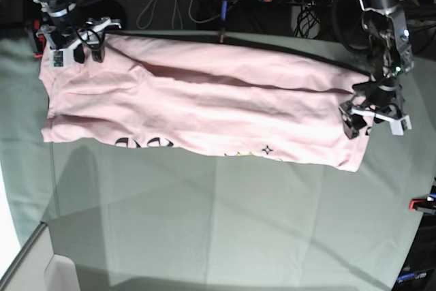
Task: Layout the t-shirt on the table in an organized manner, then fold the t-shirt properly
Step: 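Pull the shirt end with the right gripper and reposition the left gripper, then carry the held strip end with the left gripper toward the shirt's middle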
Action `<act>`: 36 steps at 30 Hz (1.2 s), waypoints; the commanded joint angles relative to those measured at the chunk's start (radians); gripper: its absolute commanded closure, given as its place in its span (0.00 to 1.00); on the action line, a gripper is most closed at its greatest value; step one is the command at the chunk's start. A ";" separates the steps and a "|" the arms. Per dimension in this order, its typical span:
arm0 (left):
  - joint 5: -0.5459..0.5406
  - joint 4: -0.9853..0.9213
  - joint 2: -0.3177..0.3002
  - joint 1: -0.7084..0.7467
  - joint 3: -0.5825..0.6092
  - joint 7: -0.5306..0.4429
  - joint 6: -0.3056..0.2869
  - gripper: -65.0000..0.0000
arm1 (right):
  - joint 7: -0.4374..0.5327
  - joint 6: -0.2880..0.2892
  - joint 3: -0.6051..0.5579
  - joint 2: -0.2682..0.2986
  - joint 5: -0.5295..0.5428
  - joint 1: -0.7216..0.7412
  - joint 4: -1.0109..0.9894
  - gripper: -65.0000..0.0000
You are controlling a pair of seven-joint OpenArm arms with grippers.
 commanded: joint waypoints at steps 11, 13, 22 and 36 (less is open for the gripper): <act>0.009 -0.058 -0.010 -0.010 0.012 0.000 -0.004 0.53 | 0.021 0.003 0.005 0.005 0.015 -0.002 0.018 0.58; 0.011 -0.072 -0.010 -0.014 0.012 0.000 -0.004 0.73 | 0.021 0.003 0.005 0.007 0.015 -0.002 0.018 0.58; 0.005 0.032 -0.007 0.006 0.006 0.000 -0.005 0.99 | 0.021 0.003 0.002 0.007 0.015 -0.002 0.016 0.58; 0.012 0.459 0.070 0.170 0.099 0.002 -0.004 0.99 | 0.021 0.003 0.009 0.007 0.013 0.020 0.013 0.58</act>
